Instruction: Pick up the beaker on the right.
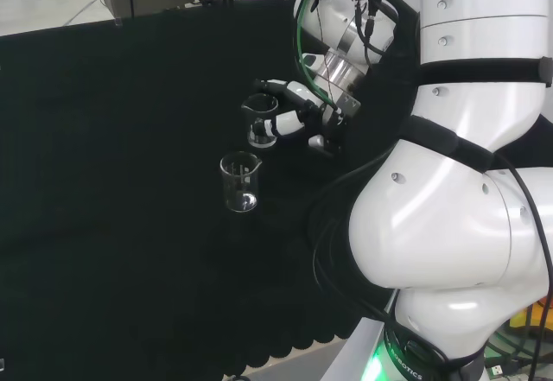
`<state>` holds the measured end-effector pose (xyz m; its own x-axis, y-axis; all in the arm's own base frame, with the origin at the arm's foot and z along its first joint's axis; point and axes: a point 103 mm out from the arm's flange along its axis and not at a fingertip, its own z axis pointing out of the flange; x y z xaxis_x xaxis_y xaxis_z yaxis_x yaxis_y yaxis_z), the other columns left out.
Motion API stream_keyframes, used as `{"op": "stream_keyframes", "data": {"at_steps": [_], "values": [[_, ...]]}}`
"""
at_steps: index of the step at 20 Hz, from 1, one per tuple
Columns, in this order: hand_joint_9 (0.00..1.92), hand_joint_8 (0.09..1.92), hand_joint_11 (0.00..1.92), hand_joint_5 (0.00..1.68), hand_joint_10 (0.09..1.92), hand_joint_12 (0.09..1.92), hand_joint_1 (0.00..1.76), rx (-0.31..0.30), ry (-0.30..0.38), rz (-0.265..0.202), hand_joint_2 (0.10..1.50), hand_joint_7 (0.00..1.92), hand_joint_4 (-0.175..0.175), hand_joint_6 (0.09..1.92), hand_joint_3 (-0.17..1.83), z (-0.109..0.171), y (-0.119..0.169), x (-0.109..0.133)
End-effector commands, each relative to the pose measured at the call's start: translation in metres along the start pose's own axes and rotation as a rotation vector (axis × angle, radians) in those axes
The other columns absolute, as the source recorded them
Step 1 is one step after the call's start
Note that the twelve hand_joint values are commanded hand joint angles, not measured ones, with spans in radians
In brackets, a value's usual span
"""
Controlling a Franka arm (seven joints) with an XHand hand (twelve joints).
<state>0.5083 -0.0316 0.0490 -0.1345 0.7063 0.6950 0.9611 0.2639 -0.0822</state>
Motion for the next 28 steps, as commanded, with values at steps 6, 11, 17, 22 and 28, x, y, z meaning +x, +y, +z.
{"op": "stream_keyframes", "data": {"at_steps": [6, 11, 17, 22, 28], "values": [[0.28, 0.61, 0.0, 0.46, 0.61, 1.34, 0.89, -0.075, 0.059, 0.008, 0.56, 0.2, -0.014, 0.09, 0.57, 0.011, 0.004, -0.001], [0.31, 0.62, 0.0, 0.48, 0.61, 1.35, 0.89, -0.088, 0.076, 0.006, 0.56, 0.23, -0.015, 0.09, 0.57, 0.014, 0.006, 0.0], [0.33, 0.62, 0.0, 0.49, 0.61, 1.35, 0.89, -0.085, 0.089, 0.005, 0.55, 0.24, -0.015, 0.09, 0.57, 0.016, 0.01, 0.001], [0.42, 0.64, 0.03, 0.53, 0.59, 1.37, 0.91, -0.096, 0.115, 0.003, 0.55, 0.3, -0.017, 0.14, 0.58, 0.018, 0.013, 0.003], [0.64, 0.67, 0.25, 0.49, 0.54, 1.32, 1.13, -0.087, 0.152, 0.024, 0.57, 0.41, -0.023, 0.81, 0.68, 0.022, 0.019, 0.004]]}}
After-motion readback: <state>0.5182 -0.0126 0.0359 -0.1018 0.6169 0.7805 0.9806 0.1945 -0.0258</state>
